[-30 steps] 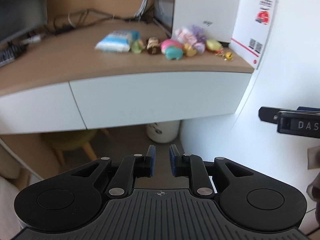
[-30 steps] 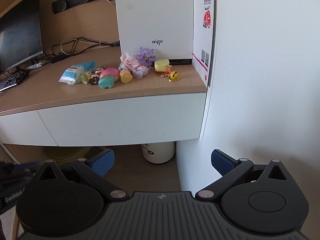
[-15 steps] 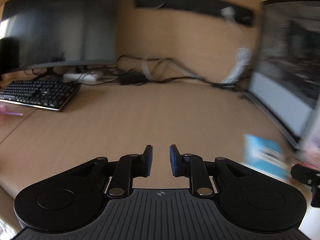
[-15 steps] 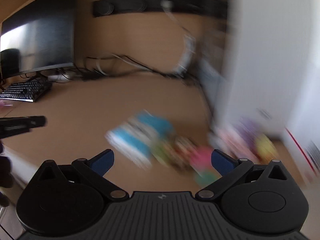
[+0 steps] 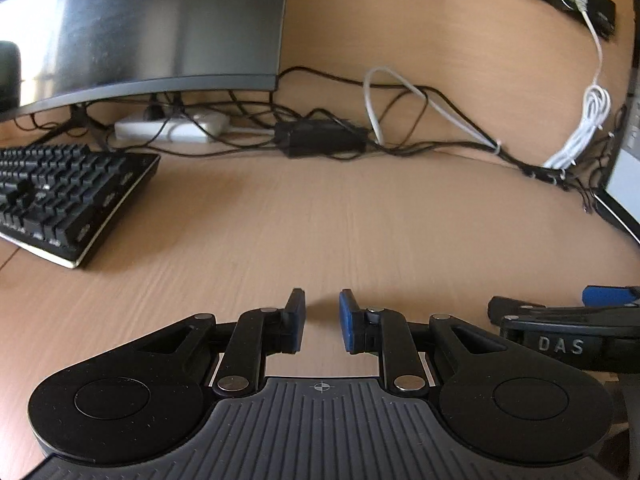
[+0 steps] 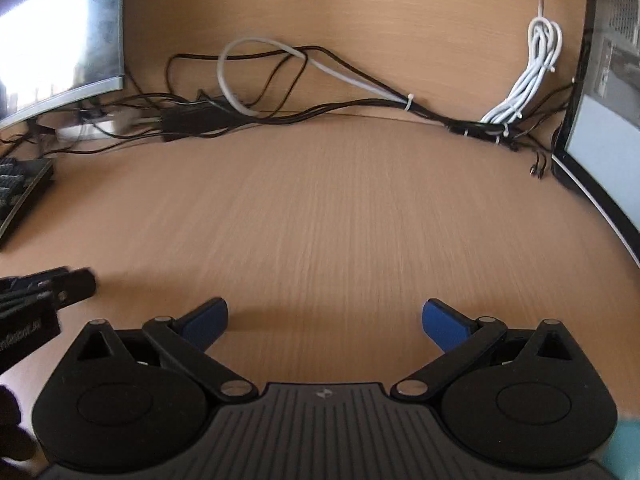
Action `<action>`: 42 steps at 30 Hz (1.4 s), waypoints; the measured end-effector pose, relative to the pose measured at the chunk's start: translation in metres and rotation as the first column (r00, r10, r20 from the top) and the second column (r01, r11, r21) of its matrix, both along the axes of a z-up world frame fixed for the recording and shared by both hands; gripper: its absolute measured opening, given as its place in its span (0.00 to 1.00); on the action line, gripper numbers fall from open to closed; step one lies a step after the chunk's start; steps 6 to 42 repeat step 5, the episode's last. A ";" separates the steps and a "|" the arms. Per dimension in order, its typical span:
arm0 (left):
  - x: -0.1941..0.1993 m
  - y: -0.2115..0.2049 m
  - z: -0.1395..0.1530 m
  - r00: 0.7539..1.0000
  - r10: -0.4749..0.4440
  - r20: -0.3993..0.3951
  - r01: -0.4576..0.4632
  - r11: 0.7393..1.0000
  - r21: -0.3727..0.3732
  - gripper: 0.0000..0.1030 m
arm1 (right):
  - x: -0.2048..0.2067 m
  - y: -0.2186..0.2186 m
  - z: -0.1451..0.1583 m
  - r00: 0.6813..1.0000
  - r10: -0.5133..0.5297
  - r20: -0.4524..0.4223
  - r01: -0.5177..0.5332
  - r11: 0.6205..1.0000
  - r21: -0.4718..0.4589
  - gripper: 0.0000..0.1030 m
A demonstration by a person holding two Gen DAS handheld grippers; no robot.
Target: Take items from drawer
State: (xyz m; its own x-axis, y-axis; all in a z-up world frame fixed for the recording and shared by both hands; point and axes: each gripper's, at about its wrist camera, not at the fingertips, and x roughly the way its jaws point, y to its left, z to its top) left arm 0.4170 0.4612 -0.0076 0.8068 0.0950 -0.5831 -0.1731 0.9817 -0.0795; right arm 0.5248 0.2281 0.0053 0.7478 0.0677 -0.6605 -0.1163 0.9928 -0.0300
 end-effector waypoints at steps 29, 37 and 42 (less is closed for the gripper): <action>0.015 -0.002 0.000 1.000 -0.011 -0.007 0.011 1.000 -0.001 0.20 | 0.025 0.005 -0.004 0.998 -0.038 0.059 0.042 0.997 -0.060 1.00; 0.015 -0.002 0.000 1.000 -0.011 -0.007 0.011 1.000 -0.001 0.20 | 0.025 0.005 -0.004 0.998 -0.038 0.059 0.042 0.997 -0.060 1.00; 0.015 -0.002 0.000 1.000 -0.011 -0.007 0.011 1.000 -0.001 0.20 | 0.025 0.005 -0.004 0.998 -0.038 0.059 0.042 0.997 -0.060 1.00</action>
